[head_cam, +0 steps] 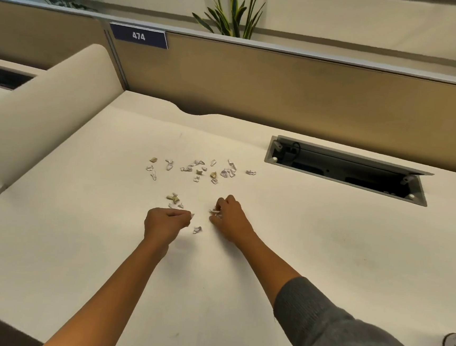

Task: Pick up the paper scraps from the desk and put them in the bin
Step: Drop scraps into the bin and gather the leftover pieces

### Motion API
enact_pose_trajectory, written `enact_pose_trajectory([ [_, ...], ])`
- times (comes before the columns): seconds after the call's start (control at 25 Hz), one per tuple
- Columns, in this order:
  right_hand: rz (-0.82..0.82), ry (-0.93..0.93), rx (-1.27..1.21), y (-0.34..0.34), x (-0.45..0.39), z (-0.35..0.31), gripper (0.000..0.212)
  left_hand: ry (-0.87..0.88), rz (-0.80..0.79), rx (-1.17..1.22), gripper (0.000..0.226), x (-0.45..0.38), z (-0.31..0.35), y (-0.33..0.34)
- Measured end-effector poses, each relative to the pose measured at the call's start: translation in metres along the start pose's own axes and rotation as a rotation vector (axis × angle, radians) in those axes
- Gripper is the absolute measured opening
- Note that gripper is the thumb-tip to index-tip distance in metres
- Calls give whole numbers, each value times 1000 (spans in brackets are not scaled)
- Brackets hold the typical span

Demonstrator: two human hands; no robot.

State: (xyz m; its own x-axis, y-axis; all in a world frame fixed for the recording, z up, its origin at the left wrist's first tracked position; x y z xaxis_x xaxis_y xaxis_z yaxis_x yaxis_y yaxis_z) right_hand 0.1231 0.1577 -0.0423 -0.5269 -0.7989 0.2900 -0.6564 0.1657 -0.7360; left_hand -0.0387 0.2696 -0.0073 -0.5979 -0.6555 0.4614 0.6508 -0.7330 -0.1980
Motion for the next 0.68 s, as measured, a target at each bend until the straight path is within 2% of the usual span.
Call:
enact_pose_trajectory([
  [0.08, -16, -36, 28, 7, 3, -3, 18, -4, -3, 32, 3, 3, -3, -1],
  [0.2, -61, -45, 10, 13, 18, 0, 16, -25, -21, 68, 4, 8, -7, 6],
  [0.32, -95, -34, -130, 11, 44, 10, 17, -47, -99, 114, 17, 16, -8, 29],
  [0.4, -63, 9, -312, 1, 72, 23, 14, -42, -174, 107, 27, 23, -5, 50],
  [0.48, -27, 65, -485, -12, 107, 41, 11, -33, -251, 96, 22, 30, -4, 77],
  [0.56, 24, 119, -611, -28, 145, 63, 13, -42, -326, 94, 8, 40, -4, 109],
  [0.68, 150, 210, -711, -61, 205, 101, 13, -63, -420, 60, 16, 59, -3, 156],
])
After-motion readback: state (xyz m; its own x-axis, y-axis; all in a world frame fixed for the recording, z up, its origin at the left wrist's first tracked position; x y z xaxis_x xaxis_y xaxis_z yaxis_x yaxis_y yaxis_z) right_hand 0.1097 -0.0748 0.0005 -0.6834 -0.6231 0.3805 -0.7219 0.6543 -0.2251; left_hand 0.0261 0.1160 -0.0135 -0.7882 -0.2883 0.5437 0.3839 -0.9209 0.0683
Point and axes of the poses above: each hand's wrist, its own x-axis away from the middle knuckle, its own y-axis out of the palm, z = x × y, the point moved 9 cm from there along -x, towards the middle knuckle, and after that the axes turned 11 degrees about -z, right-handed, at the moved point
